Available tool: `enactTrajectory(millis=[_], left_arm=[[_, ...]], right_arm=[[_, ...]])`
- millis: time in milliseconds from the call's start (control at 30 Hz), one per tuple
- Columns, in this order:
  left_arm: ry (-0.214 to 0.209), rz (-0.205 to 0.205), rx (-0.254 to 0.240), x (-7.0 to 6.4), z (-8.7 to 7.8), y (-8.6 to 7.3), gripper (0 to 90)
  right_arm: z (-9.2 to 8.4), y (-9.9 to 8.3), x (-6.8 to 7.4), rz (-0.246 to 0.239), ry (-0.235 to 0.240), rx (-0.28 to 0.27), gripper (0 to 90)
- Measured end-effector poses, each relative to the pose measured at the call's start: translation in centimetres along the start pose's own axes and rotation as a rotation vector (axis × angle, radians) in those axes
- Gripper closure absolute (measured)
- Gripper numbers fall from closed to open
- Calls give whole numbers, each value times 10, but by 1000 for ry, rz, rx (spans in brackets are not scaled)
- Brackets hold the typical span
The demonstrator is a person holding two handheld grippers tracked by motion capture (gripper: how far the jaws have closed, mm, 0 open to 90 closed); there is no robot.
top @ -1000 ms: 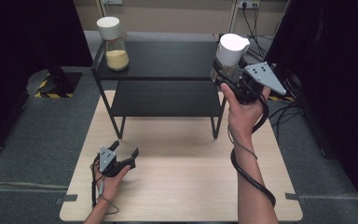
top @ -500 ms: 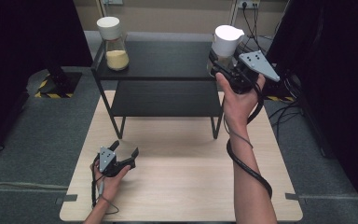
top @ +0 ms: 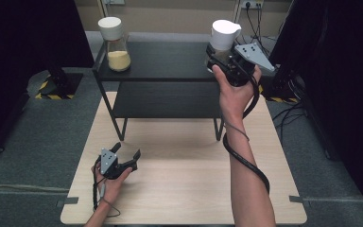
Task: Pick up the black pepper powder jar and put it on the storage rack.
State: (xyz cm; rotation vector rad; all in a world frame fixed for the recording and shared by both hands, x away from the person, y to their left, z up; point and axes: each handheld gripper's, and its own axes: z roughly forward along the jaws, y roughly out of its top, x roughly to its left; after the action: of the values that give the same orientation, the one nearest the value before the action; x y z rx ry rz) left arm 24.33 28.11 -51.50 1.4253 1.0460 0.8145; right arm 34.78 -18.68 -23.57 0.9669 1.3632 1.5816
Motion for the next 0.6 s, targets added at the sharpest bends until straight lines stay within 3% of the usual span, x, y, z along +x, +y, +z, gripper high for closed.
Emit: enactTrajectory(millis=[600], left_arm=[[0,1,1,0,0,0,118]], right_arm=[[23,2,14,11,-38,41,310]])
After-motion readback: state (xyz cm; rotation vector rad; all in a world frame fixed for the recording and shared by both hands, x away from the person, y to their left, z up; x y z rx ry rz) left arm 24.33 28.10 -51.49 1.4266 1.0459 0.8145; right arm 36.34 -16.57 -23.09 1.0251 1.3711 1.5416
